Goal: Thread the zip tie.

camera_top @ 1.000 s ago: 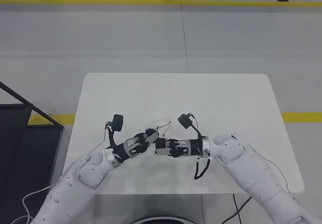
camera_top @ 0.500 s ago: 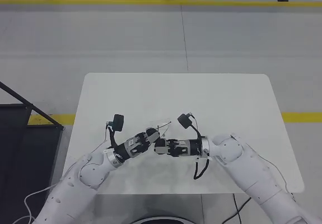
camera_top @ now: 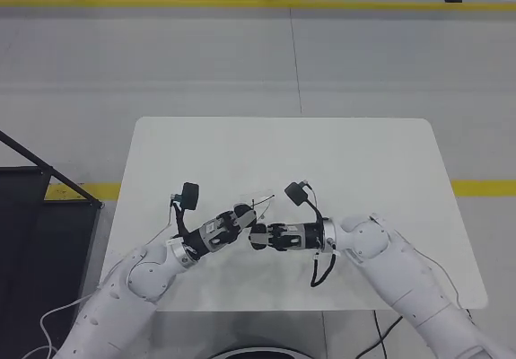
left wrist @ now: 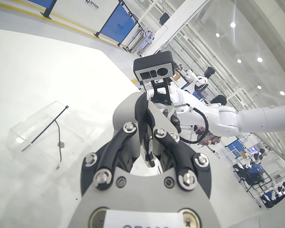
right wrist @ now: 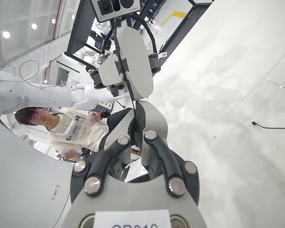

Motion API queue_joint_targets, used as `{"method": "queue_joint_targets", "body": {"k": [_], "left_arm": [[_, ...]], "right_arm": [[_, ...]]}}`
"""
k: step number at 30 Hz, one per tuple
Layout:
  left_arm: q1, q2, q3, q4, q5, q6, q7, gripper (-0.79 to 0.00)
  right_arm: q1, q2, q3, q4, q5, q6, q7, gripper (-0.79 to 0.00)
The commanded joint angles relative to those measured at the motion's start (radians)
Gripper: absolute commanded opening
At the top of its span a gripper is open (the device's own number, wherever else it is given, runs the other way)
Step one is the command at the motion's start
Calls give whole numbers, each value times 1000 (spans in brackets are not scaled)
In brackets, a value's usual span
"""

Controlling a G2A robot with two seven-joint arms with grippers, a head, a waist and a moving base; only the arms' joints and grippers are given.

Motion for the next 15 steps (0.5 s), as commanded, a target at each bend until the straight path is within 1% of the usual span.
{"method": "queue_joint_targets", "body": {"k": [1, 2, 3, 5, 7, 9, 15], "left_arm": [[0, -1, -1, 0, -3, 0, -6, -382], [-1, -1, -2, 1, -6, 0, -9, -231], [-1, -1, -4, 1, -10, 0, -12, -117], [-1, -1, -8, 5, -15, -1, -20, -28], [-1, -1, -13, 8, -26, -5, -32, -3], [-1, 1, -17, 16, -45, -19, -54, 0], [-2, 12, -46, 59, -189, -97, -156, 0]], "right_arm": [[-1, 0, 3, -2, -3, -2, 1, -785], [-1, 1, 6, -3, -7, -2, 1, -785], [-2, 1, 8, -5, -10, -3, 2, -785], [-2, 4, 15, -14, -22, -10, 10, -785], [-4, 8, 22, -27, -30, -25, 28, -785], [-4, 13, 29, -40, -26, -37, 60, -785], [2, 32, 63, -90, -57, 12, 132, -785]]}}
